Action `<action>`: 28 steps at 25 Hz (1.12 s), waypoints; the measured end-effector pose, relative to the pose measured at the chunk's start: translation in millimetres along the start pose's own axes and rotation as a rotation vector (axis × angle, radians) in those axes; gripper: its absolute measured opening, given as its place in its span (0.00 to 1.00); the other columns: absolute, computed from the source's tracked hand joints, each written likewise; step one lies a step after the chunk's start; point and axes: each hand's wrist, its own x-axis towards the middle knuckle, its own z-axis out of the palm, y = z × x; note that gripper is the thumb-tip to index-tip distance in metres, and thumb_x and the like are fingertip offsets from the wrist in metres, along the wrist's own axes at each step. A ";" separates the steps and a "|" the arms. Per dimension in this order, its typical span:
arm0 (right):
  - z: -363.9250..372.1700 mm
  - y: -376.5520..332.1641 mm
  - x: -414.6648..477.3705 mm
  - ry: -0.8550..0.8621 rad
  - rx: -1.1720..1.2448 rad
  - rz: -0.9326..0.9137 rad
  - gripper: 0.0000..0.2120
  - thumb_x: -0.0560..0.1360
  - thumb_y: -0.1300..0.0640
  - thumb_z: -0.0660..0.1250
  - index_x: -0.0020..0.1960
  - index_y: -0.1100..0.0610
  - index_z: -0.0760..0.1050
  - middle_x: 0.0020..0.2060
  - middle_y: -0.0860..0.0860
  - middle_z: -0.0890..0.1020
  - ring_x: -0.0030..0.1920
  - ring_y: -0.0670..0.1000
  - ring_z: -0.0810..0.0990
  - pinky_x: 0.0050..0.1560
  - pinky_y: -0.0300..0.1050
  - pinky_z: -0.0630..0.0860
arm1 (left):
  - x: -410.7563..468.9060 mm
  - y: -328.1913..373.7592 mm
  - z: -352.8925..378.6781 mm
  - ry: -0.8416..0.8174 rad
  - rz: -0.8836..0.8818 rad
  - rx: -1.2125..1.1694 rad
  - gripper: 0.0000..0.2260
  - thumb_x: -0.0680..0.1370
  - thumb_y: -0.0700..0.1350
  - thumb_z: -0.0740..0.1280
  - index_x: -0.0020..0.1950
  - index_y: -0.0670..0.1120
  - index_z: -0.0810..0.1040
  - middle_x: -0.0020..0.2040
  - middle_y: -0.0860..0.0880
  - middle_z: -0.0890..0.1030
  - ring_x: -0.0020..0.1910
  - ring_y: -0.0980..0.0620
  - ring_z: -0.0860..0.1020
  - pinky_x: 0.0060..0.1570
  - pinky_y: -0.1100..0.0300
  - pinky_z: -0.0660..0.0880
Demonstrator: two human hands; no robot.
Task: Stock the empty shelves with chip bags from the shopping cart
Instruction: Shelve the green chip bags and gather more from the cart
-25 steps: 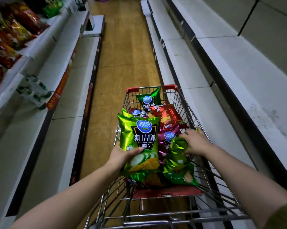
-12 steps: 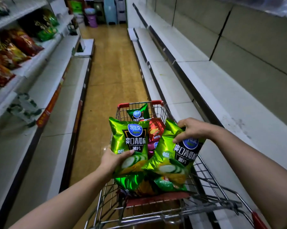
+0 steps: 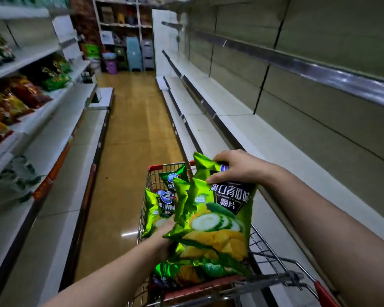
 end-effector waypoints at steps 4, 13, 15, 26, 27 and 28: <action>19.8 -22.3 -0.8 0.416 -0.382 0.150 0.30 0.73 0.32 0.55 0.63 0.52 0.72 0.61 0.52 0.74 0.65 0.54 0.69 0.67 0.56 0.60 | -1.0 -4.7 5.6 -0.007 -0.079 -0.041 0.10 0.78 0.47 0.61 0.45 0.42 0.79 0.39 0.43 0.83 0.35 0.46 0.82 0.38 0.57 0.79; 42.9 -26.1 -5.1 0.277 0.323 0.156 0.22 0.78 0.50 0.61 0.70 0.57 0.68 0.71 0.54 0.67 0.73 0.53 0.60 0.73 0.53 0.55 | -6.2 1.5 -3.0 0.054 -0.065 -0.134 0.17 0.75 0.48 0.63 0.32 0.42 0.85 0.36 0.40 0.84 0.31 0.45 0.83 0.40 0.54 0.78; 50.3 -18.5 -1.3 0.216 0.383 0.124 0.33 0.74 0.50 0.68 0.75 0.55 0.58 0.76 0.53 0.56 0.76 0.50 0.50 0.75 0.51 0.49 | -9.1 3.3 -6.2 0.063 -0.068 -0.114 0.15 0.76 0.47 0.63 0.35 0.42 0.84 0.35 0.41 0.83 0.30 0.45 0.82 0.36 0.56 0.79; 65.3 -23.1 -3.7 0.060 1.215 0.350 0.46 0.52 0.46 0.80 0.64 0.61 0.66 0.52 0.59 0.82 0.47 0.59 0.83 0.51 0.56 0.80 | 19.2 14.6 -38.2 0.364 0.244 0.000 0.29 0.63 0.50 0.76 0.62 0.43 0.75 0.53 0.38 0.81 0.50 0.38 0.80 0.53 0.42 0.77; 64.3 -24.9 -8.8 0.050 1.223 0.301 0.39 0.54 0.47 0.79 0.61 0.60 0.72 0.51 0.60 0.83 0.46 0.58 0.83 0.53 0.55 0.79 | 20.7 18.8 -38.3 0.380 0.263 0.072 0.32 0.65 0.49 0.76 0.66 0.42 0.72 0.56 0.38 0.80 0.52 0.39 0.80 0.55 0.44 0.76; 63.0 -26.3 -14.5 0.060 1.239 0.253 0.31 0.57 0.49 0.76 0.57 0.58 0.75 0.50 0.60 0.83 0.45 0.57 0.83 0.54 0.54 0.79 | 18.9 23.5 -35.9 0.384 0.266 0.118 0.30 0.69 0.47 0.74 0.68 0.40 0.70 0.58 0.38 0.79 0.49 0.41 0.79 0.52 0.52 0.77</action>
